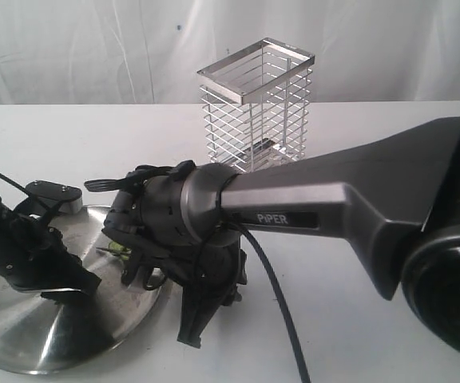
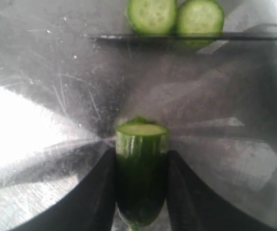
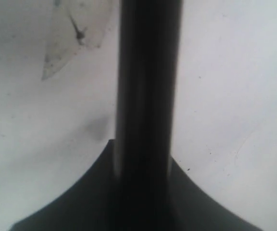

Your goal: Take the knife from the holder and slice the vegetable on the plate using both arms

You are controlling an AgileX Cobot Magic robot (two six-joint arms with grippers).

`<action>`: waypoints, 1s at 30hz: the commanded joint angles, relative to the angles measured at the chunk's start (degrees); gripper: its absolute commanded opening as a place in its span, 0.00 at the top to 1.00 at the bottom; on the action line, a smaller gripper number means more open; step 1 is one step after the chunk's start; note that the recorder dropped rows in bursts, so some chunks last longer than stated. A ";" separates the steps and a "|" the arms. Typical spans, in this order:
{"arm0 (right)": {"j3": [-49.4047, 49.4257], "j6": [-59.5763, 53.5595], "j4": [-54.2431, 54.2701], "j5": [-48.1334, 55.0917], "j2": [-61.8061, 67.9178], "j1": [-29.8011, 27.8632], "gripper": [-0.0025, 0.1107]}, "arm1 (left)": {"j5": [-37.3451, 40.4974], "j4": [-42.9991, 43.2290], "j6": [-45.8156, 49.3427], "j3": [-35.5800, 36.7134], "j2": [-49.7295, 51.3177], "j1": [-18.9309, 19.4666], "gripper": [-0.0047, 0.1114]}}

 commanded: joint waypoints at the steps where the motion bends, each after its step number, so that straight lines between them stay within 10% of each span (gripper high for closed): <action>1: 0.02 0.56 -0.49 -0.22 -0.44 -0.44 0.98 | 1.20 -0.54 -0.42 0.52 1.16 -0.35 0.69; 14: 0.02 1.75 6.70 -5.13 -3.14 -0.44 0.98 | 0.44 -0.54 -0.74 0.52 -7.43 -0.35 0.40; 30: 0.02 -1.09 18.86 -16.18 -3.07 -0.44 0.98 | 3.05 0.14 -4.32 1.02 -22.54 -0.35 0.39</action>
